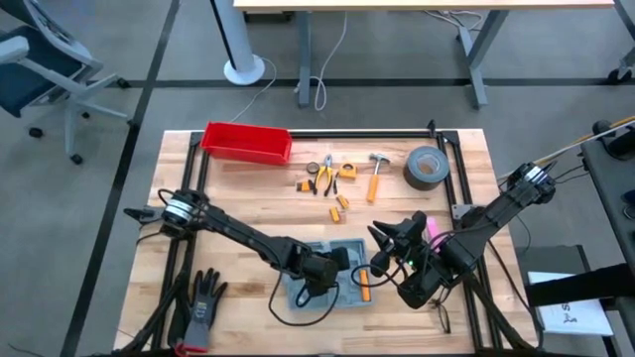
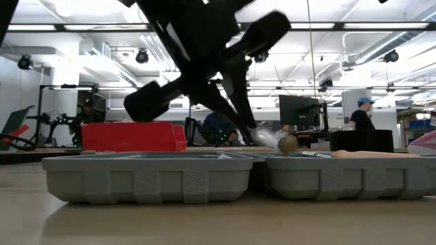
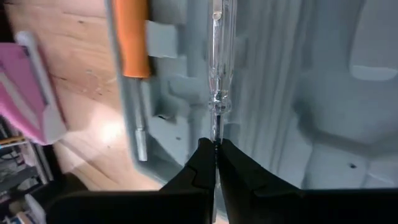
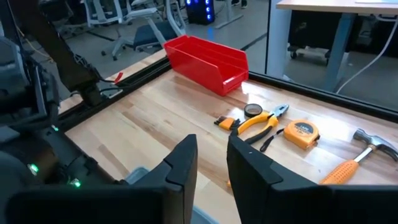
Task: Prefit tool cases
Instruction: Put the voltage tester screwdriver into the gray toolbox
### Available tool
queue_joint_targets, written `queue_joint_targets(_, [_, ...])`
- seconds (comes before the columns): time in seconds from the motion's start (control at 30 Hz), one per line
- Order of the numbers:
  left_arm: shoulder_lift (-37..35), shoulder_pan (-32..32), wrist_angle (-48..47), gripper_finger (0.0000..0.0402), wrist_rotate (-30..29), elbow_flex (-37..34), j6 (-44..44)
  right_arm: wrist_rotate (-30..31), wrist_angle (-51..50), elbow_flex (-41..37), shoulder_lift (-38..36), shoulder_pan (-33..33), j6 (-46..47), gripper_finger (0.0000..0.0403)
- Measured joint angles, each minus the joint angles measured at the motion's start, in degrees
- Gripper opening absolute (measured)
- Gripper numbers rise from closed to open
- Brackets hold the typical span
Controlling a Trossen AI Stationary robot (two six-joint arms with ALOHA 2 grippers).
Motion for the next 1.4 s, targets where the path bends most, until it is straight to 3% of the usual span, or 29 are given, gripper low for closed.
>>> queue_joint_targets(0.57, [0.5, -1.1, -0.3, 0.0004, 0.0, -0.2, 1.9, -0.1, 0.1, 0.0, 0.0, 0.0, -0.3, 0.0048])
queue_joint_targets(1.07, [0.5, -2.3, -1.7, 0.0008, 0.1, -0.2, 5.0, -0.1, 0.2, 0.0, 0.0, 0.0, -0.4, 0.0069])
queue_joint_targets(1.4, [0.5, -2.3, -1.8, 0.0079, 0.1, -0.2, 4.9, -0.1, 0.3, -0.1, 0.0, 0.0, -0.7, 0.0051])
